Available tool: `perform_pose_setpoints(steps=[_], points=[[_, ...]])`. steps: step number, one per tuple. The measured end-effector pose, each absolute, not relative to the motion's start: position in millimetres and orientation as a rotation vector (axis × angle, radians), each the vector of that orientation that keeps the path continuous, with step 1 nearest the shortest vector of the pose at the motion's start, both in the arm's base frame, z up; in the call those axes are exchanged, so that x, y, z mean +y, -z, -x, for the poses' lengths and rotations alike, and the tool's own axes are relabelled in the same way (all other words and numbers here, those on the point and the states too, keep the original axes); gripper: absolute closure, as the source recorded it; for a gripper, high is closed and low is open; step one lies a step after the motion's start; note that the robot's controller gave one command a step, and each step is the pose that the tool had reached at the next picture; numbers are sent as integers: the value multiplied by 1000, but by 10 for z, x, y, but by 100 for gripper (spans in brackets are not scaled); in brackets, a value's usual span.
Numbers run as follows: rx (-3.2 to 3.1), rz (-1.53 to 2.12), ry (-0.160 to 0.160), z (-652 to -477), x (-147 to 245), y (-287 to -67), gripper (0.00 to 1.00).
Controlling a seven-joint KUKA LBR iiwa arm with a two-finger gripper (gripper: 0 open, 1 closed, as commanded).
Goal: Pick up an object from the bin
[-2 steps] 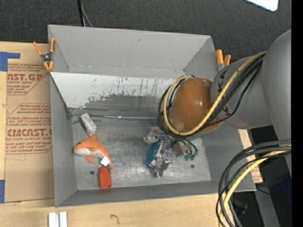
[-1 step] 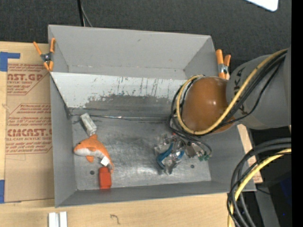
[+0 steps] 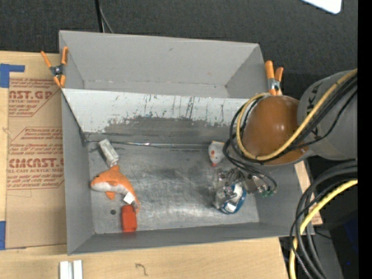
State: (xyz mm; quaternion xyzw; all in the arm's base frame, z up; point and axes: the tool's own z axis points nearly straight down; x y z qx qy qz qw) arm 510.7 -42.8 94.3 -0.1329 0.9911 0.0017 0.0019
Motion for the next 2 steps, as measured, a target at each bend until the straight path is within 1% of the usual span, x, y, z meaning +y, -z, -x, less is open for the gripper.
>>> perform_pose_setpoints(steps=[1, 2], points=[[3141, 264, -3, -4979, -368, -1293, 100], [3125, 264, -1, -4982, -306, -1715, 100]])
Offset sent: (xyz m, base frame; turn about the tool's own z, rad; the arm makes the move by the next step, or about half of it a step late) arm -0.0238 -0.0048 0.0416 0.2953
